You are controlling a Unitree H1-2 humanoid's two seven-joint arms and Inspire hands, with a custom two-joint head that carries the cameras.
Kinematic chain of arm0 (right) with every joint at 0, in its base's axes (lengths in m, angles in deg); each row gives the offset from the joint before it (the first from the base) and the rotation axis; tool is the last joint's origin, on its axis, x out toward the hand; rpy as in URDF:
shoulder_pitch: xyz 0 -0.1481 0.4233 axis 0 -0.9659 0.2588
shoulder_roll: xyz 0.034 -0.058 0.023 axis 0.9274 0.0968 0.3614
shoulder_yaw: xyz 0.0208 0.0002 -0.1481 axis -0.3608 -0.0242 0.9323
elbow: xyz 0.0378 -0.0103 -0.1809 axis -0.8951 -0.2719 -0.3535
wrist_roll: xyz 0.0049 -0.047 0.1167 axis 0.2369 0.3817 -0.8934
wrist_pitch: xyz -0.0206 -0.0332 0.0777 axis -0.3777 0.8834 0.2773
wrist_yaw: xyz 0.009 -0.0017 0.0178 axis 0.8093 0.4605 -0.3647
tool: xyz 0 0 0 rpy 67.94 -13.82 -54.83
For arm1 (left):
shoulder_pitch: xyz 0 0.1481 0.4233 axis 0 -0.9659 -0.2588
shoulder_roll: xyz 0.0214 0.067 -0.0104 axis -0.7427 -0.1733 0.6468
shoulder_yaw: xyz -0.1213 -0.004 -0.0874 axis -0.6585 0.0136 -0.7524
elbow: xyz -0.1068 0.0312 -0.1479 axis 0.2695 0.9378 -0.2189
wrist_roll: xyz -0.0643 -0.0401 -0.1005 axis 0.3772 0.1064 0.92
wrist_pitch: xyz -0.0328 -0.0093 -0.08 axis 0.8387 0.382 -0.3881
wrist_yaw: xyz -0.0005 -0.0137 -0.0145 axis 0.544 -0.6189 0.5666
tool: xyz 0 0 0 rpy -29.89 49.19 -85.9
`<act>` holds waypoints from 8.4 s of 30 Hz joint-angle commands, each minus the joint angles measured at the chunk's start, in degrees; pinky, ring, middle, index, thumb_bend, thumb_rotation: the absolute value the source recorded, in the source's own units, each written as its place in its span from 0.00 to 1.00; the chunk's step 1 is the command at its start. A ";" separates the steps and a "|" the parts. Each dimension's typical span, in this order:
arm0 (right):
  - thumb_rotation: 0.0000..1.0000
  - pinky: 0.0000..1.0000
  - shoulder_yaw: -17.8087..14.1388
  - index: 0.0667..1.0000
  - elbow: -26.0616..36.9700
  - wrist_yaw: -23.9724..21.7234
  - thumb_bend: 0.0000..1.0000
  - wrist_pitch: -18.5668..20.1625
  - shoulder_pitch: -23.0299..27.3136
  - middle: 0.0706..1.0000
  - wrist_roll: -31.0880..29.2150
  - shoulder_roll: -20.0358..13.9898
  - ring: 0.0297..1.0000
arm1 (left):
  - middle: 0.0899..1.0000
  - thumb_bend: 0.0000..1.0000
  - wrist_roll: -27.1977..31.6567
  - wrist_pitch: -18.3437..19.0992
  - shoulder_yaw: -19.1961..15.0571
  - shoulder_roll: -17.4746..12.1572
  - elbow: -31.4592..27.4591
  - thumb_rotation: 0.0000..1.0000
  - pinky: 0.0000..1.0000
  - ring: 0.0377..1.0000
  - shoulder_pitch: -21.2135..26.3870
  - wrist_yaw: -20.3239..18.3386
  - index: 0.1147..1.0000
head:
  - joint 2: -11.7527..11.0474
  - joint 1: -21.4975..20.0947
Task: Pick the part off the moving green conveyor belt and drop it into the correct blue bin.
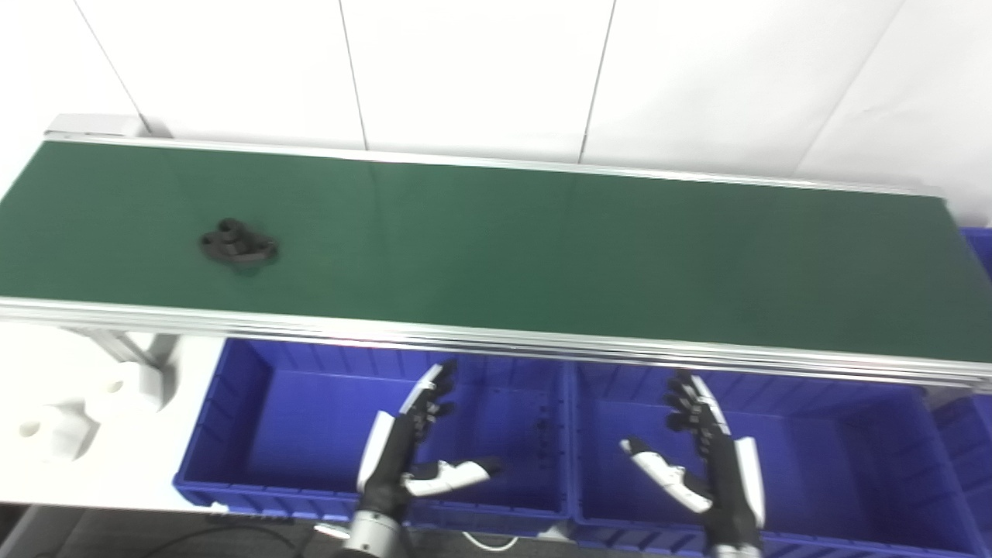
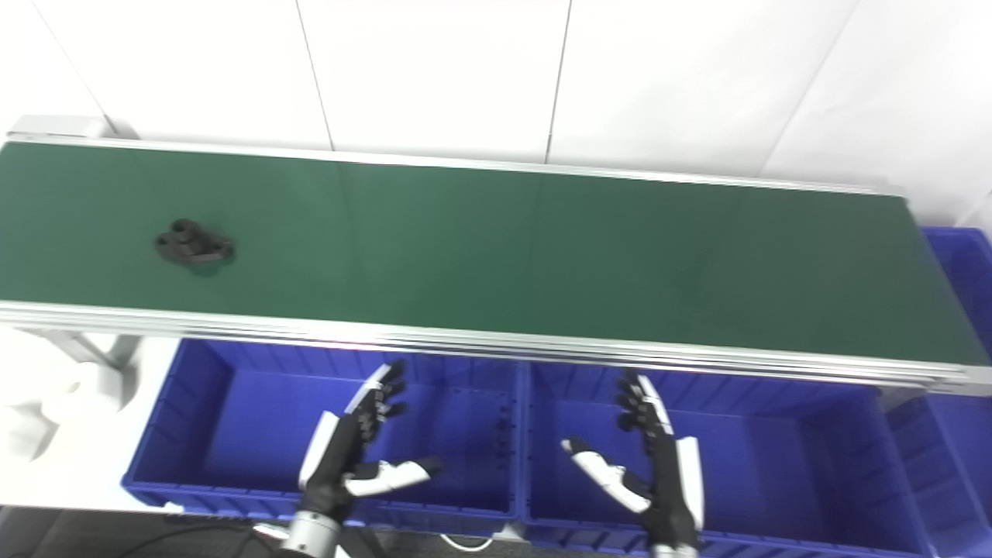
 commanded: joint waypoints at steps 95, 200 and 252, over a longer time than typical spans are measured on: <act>0.43 0.67 10.31 0.90 -0.16 -20.87 0.87 36.25 45.95 0.84 31.61 1.40 0.78 | 0.91 0.71 6.45 -2.80 3.26 -7.74 1.07 0.27 0.83 0.89 7.55 -4.32 0.88 | 3.54 -29.04; 0.00 0.25 14.34 0.45 18.70 -24.31 0.52 37.43 38.54 0.44 43.64 -6.41 0.30 | 0.86 0.71 1.96 -2.81 10.92 -8.20 -2.09 0.31 0.74 0.82 7.73 4.03 0.85 | 7.92 -25.49; 0.73 0.95 -1.25 1.00 15.42 -9.29 0.71 24.98 2.24 1.00 24.32 -1.96 1.00 | 0.87 0.70 2.10 -2.16 1.89 -4.73 -9.70 0.21 0.73 0.84 2.76 -5.11 0.84 | 13.44 -21.71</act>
